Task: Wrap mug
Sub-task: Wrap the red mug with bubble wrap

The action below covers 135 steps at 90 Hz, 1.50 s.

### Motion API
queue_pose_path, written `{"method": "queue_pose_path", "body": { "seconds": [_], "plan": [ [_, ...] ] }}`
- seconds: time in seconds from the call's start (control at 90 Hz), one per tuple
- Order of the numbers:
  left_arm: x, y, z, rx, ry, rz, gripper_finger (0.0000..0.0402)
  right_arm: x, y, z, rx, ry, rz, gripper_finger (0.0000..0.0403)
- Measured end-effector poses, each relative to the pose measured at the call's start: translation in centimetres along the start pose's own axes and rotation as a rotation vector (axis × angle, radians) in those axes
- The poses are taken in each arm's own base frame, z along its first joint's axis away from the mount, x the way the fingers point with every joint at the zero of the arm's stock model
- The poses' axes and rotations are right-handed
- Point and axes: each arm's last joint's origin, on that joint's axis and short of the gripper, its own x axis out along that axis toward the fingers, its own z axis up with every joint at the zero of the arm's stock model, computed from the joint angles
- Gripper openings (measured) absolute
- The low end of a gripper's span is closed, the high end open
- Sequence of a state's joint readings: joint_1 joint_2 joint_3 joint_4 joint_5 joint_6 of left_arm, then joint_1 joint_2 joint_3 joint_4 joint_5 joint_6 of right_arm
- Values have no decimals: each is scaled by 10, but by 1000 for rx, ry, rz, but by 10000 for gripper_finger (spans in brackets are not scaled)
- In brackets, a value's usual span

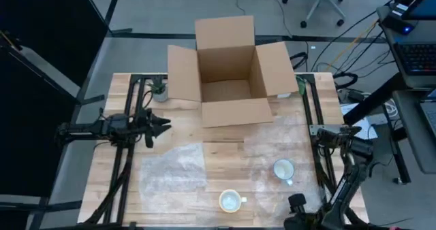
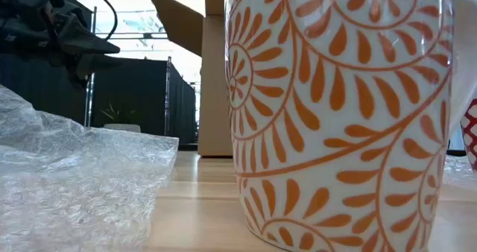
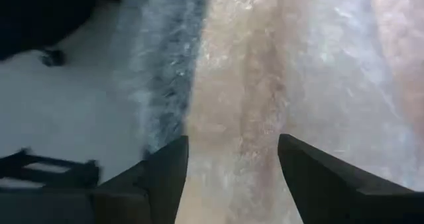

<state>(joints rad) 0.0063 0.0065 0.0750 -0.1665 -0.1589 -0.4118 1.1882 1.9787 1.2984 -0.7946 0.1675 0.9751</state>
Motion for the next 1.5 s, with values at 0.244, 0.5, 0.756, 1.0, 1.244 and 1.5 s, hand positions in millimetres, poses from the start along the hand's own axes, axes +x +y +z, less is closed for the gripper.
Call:
{"method": "queue_pose_path", "body": {
  "seconds": [0.244,0.5,0.756,1.0,1.244,1.5],
  "plan": [
    [0,0,0,-1,0,1,127,3,-4,8,27,62,50,111],
    [0,0,0,-1,-3,7,127,-9,-6,13,29,84,77,9],
    [0,0,0,-2,-3,6,127,-85,-28,26,34,41,79,2],
    [0,0,0,-1,-3,6,127,-139,-80,31,164,-148,-93,1],
    [0,0,0,-1,-3,6,127,-151,-120,37,202,-120,-246,0],
    [0,0,0,-161,-4,2,127,-150,-143,48,203,-158,-399,0]
  ]
}}
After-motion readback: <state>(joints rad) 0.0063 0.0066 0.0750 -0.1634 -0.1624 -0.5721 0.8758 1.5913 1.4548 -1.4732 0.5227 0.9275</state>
